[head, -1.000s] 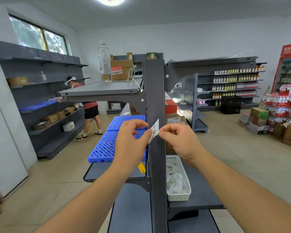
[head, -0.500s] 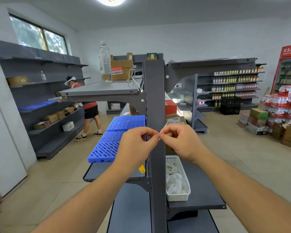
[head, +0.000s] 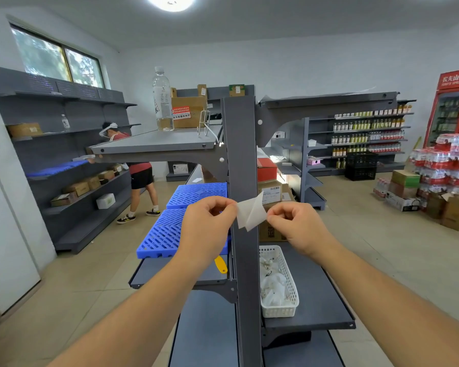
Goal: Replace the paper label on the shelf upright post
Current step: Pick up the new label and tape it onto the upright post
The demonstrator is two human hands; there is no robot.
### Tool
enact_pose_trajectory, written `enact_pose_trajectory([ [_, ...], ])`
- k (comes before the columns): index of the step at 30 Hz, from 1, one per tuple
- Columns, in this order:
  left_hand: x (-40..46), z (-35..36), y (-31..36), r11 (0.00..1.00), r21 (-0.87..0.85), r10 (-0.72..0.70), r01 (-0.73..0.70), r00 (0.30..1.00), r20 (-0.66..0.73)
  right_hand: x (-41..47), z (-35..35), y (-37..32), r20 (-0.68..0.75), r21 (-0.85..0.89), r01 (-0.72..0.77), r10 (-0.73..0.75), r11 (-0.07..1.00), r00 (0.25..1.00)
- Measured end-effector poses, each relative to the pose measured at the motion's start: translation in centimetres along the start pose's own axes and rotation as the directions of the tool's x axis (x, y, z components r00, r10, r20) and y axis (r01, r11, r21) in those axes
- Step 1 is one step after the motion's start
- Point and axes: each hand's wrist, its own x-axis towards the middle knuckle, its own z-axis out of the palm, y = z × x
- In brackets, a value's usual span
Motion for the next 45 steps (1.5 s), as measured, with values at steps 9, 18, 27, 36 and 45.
enact_pose_trajectory([
  [9,0.4,-0.6,-0.9,0.999,0.017,-0.035,0.036,0.999,-0.025,0.5,-0.7,3.7,-0.013,-0.101,-0.117,0.116,0.988,0.993],
  [18,0.6,-1.0,-1.7,0.999,0.049,-0.016,0.018,0.999,-0.04,0.9,-0.2,6.9,-0.013,-0.203,-0.207,0.209,0.957,0.978],
  [27,-0.2,-1.4,-2.7,0.987,0.138,0.084,-0.081,0.996,-0.016,1.1,0.2,12.6,-0.012,-0.538,-0.333,0.388,0.774,0.922],
  [36,-0.7,-2.1,-3.8,0.969,0.205,0.145,-0.141,0.989,-0.005,3.1,3.3,16.0,0.082,-0.726,-0.219,0.398,0.652,0.914],
  [45,-0.2,-2.7,-4.5,0.965,0.235,0.125,-0.116,0.992,-0.025,4.9,5.7,17.2,0.083,-0.812,-0.123,0.321,0.571,0.944],
])
